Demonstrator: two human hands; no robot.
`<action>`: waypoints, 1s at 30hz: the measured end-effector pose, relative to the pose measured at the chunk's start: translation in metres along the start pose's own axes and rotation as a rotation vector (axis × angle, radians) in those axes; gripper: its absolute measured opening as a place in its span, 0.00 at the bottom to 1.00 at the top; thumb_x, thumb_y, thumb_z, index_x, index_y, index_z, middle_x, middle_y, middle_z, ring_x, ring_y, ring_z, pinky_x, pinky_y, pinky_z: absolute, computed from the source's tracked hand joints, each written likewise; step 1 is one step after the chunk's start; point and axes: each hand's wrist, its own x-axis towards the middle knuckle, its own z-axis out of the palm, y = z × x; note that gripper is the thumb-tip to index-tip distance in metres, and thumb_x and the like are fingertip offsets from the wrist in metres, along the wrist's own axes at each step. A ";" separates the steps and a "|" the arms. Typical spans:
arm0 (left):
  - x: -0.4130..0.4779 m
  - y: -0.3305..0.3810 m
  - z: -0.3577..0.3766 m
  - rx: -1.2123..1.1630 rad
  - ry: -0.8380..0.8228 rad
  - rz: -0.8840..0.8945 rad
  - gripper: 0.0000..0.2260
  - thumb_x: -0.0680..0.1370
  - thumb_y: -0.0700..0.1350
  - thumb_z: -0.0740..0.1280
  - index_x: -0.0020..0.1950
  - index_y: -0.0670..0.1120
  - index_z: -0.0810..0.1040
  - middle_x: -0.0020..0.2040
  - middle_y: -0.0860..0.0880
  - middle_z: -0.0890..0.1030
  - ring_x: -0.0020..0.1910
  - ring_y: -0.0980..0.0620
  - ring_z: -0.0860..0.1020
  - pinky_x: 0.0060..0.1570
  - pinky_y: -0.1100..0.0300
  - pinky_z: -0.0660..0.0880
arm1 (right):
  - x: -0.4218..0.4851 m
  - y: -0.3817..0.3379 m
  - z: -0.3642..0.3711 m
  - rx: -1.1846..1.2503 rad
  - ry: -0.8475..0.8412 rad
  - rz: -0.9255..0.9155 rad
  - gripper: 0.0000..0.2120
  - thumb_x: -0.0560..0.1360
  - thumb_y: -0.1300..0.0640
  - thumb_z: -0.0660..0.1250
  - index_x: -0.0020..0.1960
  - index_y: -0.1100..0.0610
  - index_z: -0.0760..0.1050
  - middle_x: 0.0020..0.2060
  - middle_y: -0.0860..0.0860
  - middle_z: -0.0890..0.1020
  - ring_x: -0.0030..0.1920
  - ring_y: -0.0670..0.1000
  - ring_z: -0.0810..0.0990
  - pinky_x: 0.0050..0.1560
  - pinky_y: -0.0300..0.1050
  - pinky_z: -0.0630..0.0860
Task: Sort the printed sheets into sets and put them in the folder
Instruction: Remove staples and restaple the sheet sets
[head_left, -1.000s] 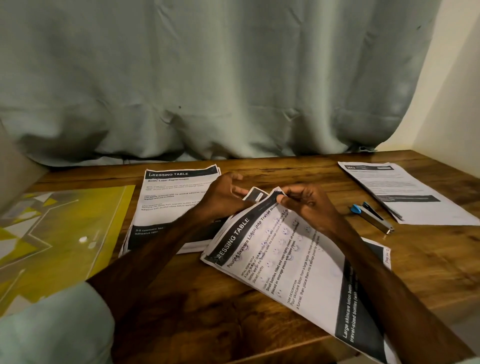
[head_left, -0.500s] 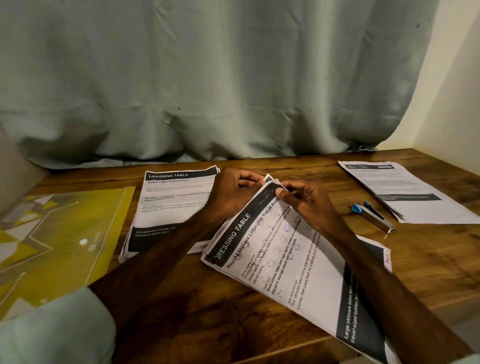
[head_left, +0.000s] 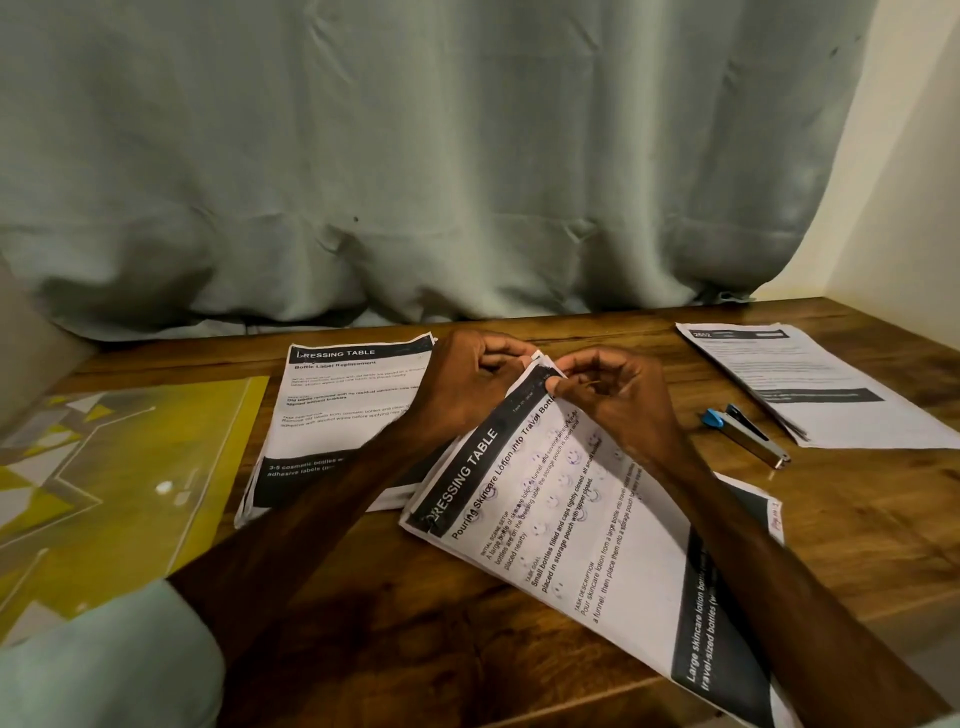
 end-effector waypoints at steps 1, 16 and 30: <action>0.000 0.001 0.000 -0.004 0.000 -0.003 0.07 0.79 0.39 0.71 0.55 0.43 0.86 0.48 0.49 0.87 0.44 0.54 0.86 0.46 0.57 0.84 | 0.000 0.000 0.000 0.003 0.006 -0.004 0.09 0.72 0.66 0.76 0.51 0.65 0.83 0.43 0.51 0.88 0.41 0.48 0.86 0.40 0.36 0.81; 0.003 0.003 -0.003 0.056 -0.040 0.084 0.07 0.80 0.40 0.70 0.56 0.46 0.86 0.50 0.52 0.87 0.46 0.57 0.85 0.48 0.59 0.82 | -0.001 0.001 -0.004 -0.006 0.062 -0.076 0.11 0.72 0.64 0.76 0.54 0.65 0.83 0.47 0.50 0.88 0.45 0.48 0.88 0.44 0.36 0.82; 0.001 0.013 -0.004 0.106 -0.060 0.122 0.08 0.81 0.43 0.68 0.57 0.45 0.86 0.51 0.53 0.86 0.47 0.60 0.84 0.47 0.66 0.80 | -0.002 0.002 -0.004 -0.011 0.077 -0.078 0.11 0.72 0.66 0.77 0.53 0.66 0.84 0.47 0.48 0.87 0.44 0.46 0.87 0.43 0.34 0.81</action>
